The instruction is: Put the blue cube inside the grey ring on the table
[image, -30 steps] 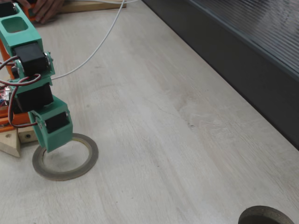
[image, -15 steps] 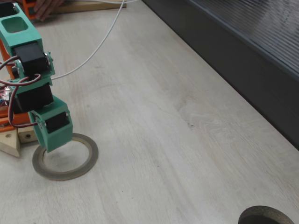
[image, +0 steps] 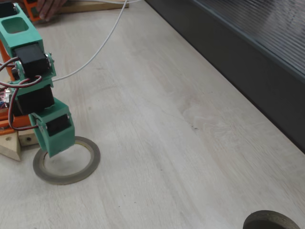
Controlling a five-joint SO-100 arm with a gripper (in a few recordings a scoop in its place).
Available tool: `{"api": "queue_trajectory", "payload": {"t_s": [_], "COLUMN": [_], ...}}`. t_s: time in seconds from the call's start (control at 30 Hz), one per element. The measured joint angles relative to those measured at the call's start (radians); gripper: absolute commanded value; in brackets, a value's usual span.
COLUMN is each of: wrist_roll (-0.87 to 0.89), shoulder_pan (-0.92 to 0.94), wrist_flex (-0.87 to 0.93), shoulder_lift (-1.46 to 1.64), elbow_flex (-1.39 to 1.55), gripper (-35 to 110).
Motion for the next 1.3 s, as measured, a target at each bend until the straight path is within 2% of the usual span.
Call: {"api": "queue_trajectory", "payload": {"t_s": [0.23,1.07,1.17,1.3], "wrist_roll": [0.0,0.006,0.006,0.006], "shoulder_pan": [0.0,0.0,0.0,0.0], "wrist_flex": [0.066,0.067,0.067,0.067], "shoulder_lift": [0.0,0.0,0.0,0.0], "elbow_flex": [0.0,0.0,-0.025,-0.103], "gripper": [28,28,24,11]}}
